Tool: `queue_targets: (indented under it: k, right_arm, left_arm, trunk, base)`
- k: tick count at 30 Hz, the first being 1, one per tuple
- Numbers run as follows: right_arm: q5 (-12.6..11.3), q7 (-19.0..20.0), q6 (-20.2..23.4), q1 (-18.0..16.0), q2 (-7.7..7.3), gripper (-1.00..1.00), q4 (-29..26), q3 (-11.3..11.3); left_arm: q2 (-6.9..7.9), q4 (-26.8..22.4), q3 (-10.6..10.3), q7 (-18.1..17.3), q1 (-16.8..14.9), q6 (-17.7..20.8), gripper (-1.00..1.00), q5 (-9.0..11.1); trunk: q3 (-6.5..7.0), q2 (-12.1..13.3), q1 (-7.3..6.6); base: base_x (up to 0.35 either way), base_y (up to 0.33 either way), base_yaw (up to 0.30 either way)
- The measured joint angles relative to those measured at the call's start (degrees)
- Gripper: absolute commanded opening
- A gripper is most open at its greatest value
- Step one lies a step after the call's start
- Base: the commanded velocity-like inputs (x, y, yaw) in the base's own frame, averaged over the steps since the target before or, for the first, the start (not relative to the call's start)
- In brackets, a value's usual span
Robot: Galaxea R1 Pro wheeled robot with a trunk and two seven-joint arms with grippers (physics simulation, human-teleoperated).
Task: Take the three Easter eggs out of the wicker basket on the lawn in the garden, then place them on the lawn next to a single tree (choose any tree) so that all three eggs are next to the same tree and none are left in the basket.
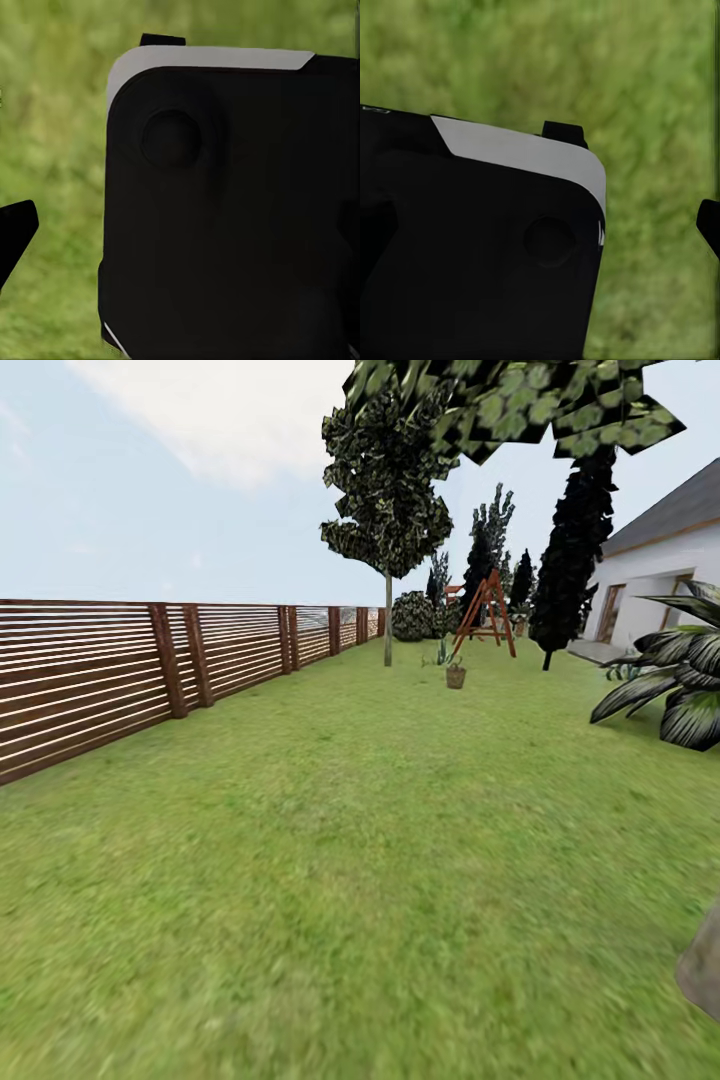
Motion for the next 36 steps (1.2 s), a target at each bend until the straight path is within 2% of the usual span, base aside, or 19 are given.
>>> queue_targets:
  k: [36]
  right_arm:
    - [0.0,0.0,-0.2,0.0,-0.36,1.0,-0.4,-0.2]
  left_arm:
    - [-0.18,0.1,0.0,0.0,0.0,-0.2,1.0,0.1]
  trunk:
    - [-0.18,0.0,0.0]
  base:
    - [0.341,0.0,-0.004]
